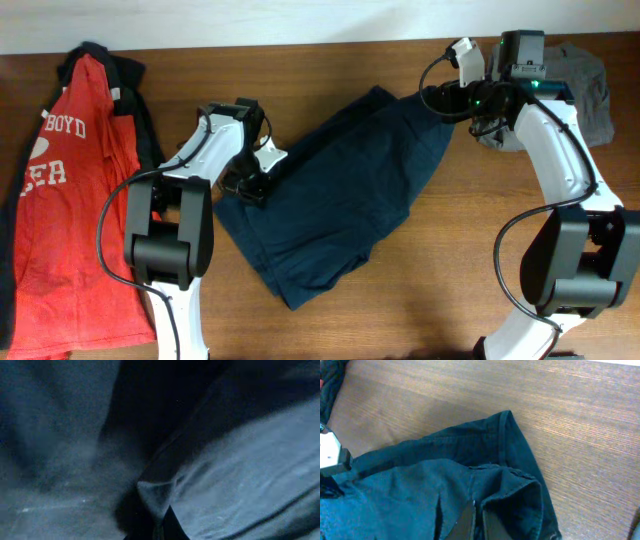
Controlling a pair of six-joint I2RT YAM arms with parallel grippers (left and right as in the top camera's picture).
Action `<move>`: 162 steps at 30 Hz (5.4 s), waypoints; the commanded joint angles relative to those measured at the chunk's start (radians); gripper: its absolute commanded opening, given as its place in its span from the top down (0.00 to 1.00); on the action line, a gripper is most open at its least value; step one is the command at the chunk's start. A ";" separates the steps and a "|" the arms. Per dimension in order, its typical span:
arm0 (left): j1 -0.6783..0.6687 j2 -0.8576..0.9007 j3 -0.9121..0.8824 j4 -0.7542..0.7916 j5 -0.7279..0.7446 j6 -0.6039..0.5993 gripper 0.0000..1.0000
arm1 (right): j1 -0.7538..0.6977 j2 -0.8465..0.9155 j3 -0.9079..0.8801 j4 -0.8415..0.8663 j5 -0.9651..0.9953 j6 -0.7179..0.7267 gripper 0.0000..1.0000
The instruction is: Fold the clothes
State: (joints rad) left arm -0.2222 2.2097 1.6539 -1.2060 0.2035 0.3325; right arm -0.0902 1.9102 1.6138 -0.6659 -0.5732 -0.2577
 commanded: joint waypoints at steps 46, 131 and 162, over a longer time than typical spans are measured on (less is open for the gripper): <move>0.109 -0.658 0.856 -0.306 -0.285 -0.203 0.99 | -0.159 -0.548 0.407 -0.715 0.069 0.271 0.95; -0.014 0.107 0.850 -0.020 -0.257 -0.264 0.99 | -0.102 0.235 0.504 -0.338 0.181 0.094 0.96; -0.020 -0.059 0.872 -0.246 -0.214 -0.273 0.98 | -0.108 0.238 0.537 -0.239 0.338 0.205 0.96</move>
State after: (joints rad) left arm -0.2153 2.2288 2.5031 -1.3861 0.0525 0.0628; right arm -0.1593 2.1811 2.1242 -0.9016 -0.3206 -0.0525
